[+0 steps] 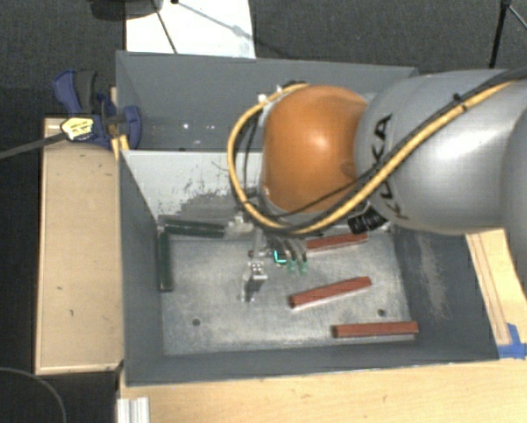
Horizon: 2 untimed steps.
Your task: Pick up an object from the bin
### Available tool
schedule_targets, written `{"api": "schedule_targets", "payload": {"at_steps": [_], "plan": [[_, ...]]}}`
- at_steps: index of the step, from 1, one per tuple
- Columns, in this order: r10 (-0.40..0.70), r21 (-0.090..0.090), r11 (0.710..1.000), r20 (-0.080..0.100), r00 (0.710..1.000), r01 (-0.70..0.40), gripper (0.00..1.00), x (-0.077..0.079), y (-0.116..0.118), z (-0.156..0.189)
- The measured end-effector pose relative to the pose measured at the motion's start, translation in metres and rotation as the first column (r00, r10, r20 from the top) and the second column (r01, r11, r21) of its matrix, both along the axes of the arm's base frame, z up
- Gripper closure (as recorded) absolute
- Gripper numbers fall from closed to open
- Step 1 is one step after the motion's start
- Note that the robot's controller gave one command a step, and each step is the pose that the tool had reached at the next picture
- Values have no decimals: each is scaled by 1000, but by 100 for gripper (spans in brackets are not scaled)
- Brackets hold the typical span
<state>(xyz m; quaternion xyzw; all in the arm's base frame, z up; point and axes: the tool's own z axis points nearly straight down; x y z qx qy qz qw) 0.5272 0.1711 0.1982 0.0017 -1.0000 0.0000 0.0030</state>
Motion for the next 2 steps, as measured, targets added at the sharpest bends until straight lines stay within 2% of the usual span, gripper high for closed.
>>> {"api": "schedule_targets", "payload": {"at_steps": [1,2], "plan": [[-5,2,1000,8,1000,5,0,2,-1,5],[57,1,998,7,998,-57,0,-3,-46,0]]}}
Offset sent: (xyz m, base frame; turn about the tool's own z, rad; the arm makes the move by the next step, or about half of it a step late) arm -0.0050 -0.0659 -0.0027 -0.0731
